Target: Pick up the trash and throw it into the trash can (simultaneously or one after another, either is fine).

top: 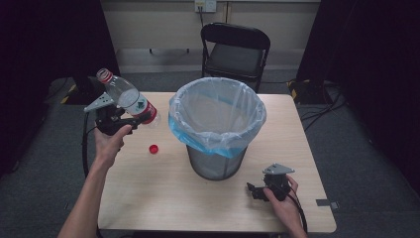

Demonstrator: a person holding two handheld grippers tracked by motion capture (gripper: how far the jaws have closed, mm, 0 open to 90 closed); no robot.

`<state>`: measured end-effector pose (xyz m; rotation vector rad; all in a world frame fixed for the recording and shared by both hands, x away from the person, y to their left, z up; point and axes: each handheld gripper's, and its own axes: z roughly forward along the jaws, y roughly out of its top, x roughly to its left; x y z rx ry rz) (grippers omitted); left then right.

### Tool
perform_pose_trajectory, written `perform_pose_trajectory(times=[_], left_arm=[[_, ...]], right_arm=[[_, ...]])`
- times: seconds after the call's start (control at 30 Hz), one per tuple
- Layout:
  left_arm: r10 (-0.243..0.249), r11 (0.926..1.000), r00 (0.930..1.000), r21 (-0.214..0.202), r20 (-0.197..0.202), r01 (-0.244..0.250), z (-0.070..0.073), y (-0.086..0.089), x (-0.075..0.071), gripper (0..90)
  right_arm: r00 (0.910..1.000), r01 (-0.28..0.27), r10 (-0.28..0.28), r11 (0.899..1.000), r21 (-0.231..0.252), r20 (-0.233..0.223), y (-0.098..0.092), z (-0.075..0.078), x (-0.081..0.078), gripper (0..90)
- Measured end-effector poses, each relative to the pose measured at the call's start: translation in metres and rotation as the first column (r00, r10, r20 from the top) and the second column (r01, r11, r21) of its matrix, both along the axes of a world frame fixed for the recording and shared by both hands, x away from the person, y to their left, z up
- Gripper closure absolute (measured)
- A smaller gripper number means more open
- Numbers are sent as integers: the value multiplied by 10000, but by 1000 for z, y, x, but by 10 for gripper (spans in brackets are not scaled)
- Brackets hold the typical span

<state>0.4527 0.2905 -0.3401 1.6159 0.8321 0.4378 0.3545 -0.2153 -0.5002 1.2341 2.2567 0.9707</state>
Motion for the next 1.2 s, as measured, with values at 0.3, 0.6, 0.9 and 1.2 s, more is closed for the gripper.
perform_pose_trajectory(times=[0.3,0.6,0.9,1.2], left_arm=[[50,9999,9994,-125,328,-46,22,-1,3,281],[-87,9986,9965,-515,826,130,49,-8,3,282],[-404,9960,9886,-730,1453,514,78,-21,2,283],[-546,9930,9831,-934,1749,718,95,-32,-1,283]], right_arm=[[10000,8,-8,10000,16,-4,0,0,0,95],[10000,-2,2,10000,0,-2,0,0,0,95],[10000,10,-10,10000,17,-4,0,0,0,94],[10000,9,-9,10000,17,-4,0,0,0,94]])
